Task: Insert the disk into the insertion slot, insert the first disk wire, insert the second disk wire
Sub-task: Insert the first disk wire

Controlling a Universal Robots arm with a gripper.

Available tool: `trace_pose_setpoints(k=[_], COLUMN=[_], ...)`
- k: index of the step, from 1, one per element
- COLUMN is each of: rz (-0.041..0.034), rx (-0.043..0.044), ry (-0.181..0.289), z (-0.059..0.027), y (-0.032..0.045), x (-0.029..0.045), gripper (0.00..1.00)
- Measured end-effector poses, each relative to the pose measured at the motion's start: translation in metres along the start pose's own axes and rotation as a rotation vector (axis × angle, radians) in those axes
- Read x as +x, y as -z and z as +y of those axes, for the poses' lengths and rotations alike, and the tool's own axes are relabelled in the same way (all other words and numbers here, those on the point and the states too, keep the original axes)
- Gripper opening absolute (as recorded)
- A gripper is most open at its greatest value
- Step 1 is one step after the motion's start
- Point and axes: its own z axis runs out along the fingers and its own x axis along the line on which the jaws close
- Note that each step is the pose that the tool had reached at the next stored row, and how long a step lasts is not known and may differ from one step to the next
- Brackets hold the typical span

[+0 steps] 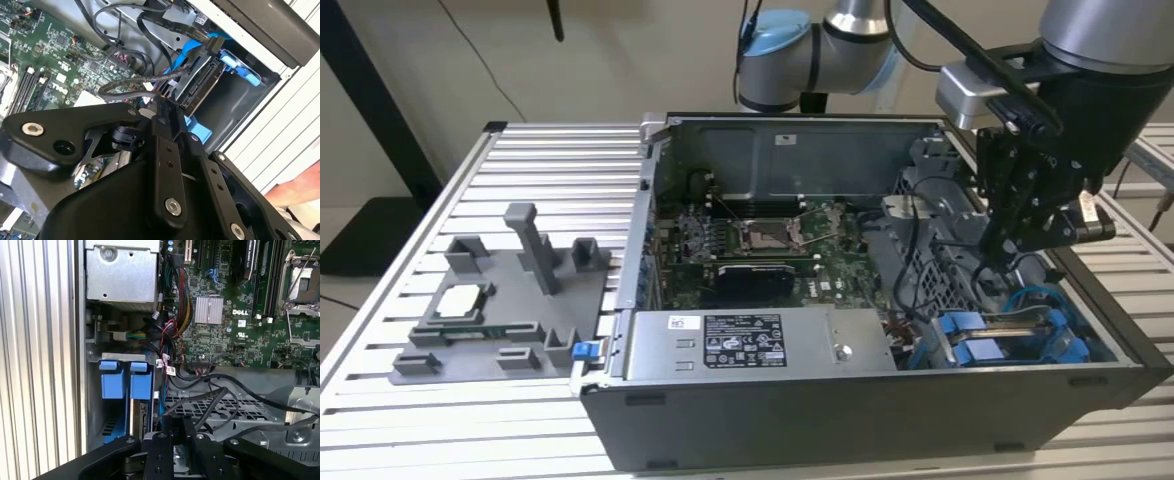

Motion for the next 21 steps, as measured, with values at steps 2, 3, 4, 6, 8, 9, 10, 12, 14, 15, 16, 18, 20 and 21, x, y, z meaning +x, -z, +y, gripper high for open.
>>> trace_pose_setpoints(k=[2, 3, 4, 6, 8, 9, 10, 12, 14, 15, 16, 18, 20, 21], rz=[-0.0003, -0.0005, -0.0006, -0.0009, -0.0009, -0.0008, -0.0008, -0.0010, -0.0010, -0.0011, -0.0012, -0.0014, -0.0017, -0.0017], rx=[0.0000, 0.0000, 0.0000, 0.0000, -0.0001, -0.0004, -0.0014, -0.0049, -0.0108, -0.0144, -0.0184, -0.0284, -0.0391, -0.0448], ry=[0.000, 0.000, 0.000, 0.000, 0.000, 0.000, 0.000, 0.000, 0.000, -0.001, -0.001, -0.001, -0.001, -0.002], z=[0.0000, 0.0000, 0.0000, -0.0001, -0.0010, -0.0018, -0.0032, -0.0061, -0.0092, -0.0107, -0.0122, -0.0153, -0.0184, -0.0200], y=[0.0000, 0.0000, 0.0001, 0.0000, -0.0001, -0.0002, -0.0003, -0.0008, -0.0012, -0.0015, -0.0018, -0.0023, -0.0029, -0.0032], x=[0.0000, 0.0000, 0.0000, 0.0000, 0.0001, 0.0004, 0.0008, 0.0020, 0.0035, 0.0044, 0.0053, 0.0074, 0.0096, 0.0109], gripper=[0.00, 0.00, 0.00, 0.00, 0.00, 0.00, 0.00, 0.00, 0.00, 0.00, 0.00, 0.00, 0.00, 0.00])
